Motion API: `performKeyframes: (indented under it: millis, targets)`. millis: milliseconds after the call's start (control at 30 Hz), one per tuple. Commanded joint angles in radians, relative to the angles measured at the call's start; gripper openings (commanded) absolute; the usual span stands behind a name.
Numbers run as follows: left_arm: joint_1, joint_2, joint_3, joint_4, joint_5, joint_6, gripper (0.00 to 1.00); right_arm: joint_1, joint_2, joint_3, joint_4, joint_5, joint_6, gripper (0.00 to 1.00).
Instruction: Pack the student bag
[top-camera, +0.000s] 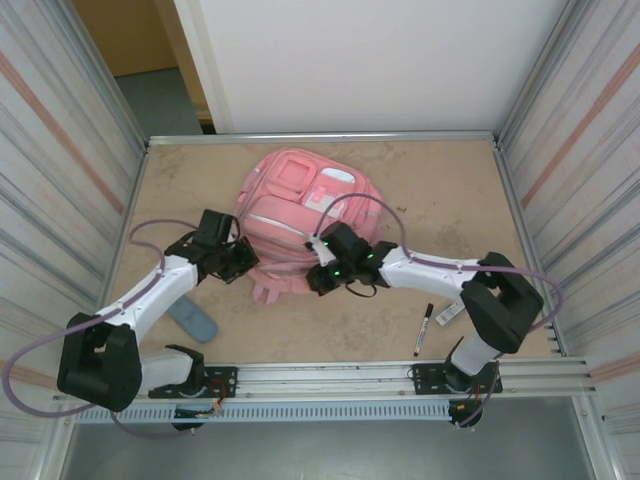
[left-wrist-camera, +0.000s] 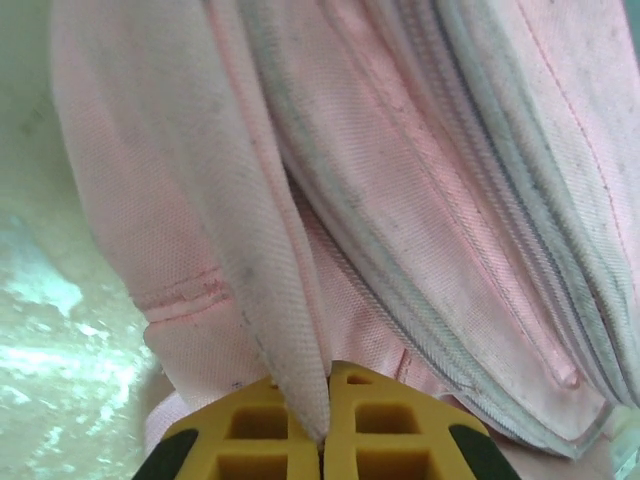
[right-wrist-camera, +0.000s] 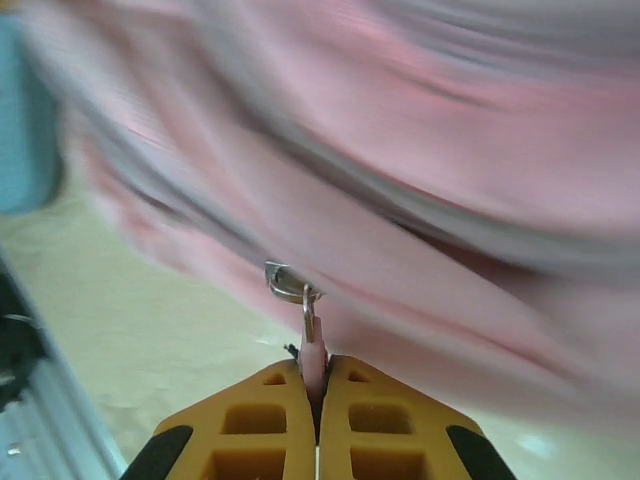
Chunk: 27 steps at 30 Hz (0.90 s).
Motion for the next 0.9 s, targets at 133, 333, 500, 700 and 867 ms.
performKeyframes:
  millis: [133,333,500,700,867]
  targets:
    - [0.168,-0.012,-0.005,-0.027,0.104,0.186,0.0,-0.247,-0.064,-0.095,-0.114,0.164,-0.014,0.07]
    - [0.178,0.045,0.021,-0.062,0.177,0.242,0.0,-0.368,0.063,-0.039,-0.032,0.231,0.053,0.14]
    - [0.178,0.053,0.039,-0.104,0.199,0.282,0.0,-0.372,0.097,0.002,-0.014,0.246,0.025,0.28]
    - [0.171,0.019,0.01,-0.089,0.258,0.287,0.0,-0.37,0.013,-0.067,0.033,0.236,0.008,0.36]
    - [0.04,-0.044,0.081,-0.194,0.195,0.324,0.26,-0.369,-0.11,-0.131,0.092,0.284,0.027,0.39]
